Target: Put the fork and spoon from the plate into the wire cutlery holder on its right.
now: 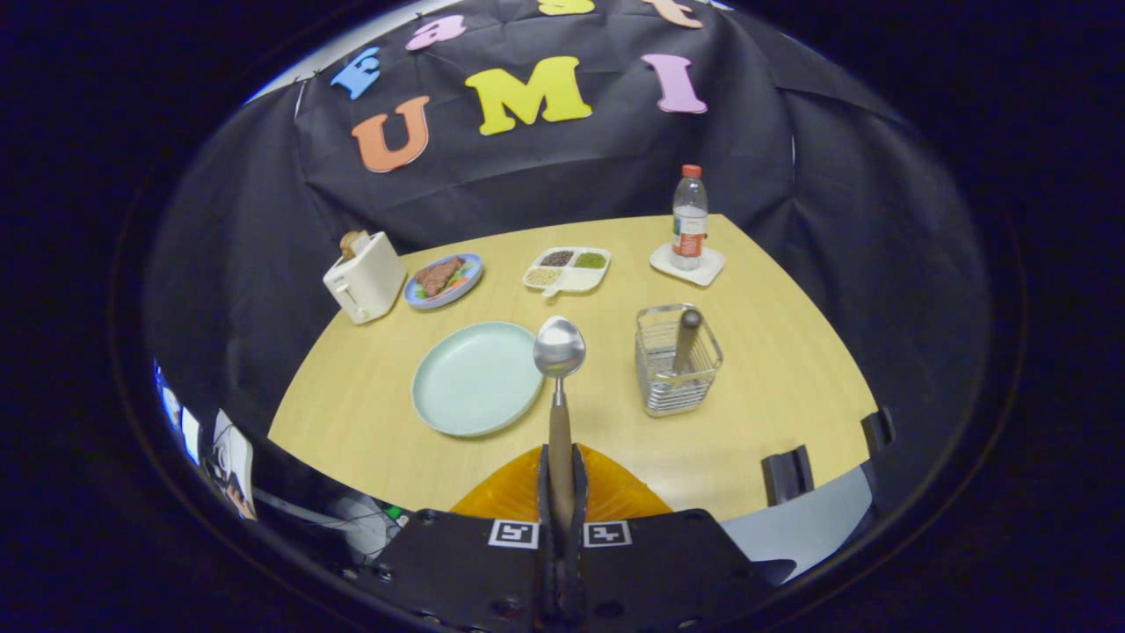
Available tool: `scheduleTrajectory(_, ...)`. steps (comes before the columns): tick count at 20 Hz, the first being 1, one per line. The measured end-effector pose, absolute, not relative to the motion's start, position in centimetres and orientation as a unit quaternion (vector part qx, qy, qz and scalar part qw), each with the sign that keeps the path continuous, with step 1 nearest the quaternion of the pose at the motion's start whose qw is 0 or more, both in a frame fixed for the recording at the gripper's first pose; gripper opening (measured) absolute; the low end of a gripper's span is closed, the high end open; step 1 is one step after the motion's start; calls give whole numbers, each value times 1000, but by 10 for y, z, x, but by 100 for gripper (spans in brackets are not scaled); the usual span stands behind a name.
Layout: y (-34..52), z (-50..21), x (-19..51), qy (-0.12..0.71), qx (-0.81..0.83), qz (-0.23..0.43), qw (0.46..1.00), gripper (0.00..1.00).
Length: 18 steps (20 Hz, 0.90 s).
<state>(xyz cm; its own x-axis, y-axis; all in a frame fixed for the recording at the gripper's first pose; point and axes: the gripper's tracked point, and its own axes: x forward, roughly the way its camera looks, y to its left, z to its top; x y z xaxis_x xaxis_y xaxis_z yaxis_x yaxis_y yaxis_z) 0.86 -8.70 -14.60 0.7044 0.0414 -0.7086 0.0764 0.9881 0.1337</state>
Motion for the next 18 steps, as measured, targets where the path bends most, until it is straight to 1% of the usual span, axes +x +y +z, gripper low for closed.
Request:
scheduleTrajectory(6,-164,-139,-15,374,103,-36,921,4)
scheduleTrajectory(9,-189,-141,-21,376,116,-44,918,4)
scheduleTrajectory(13,-195,-145,-15,382,121,-42,915,4)
scheduleTrajectory(18,-179,-151,4,393,110,-34,912,4)
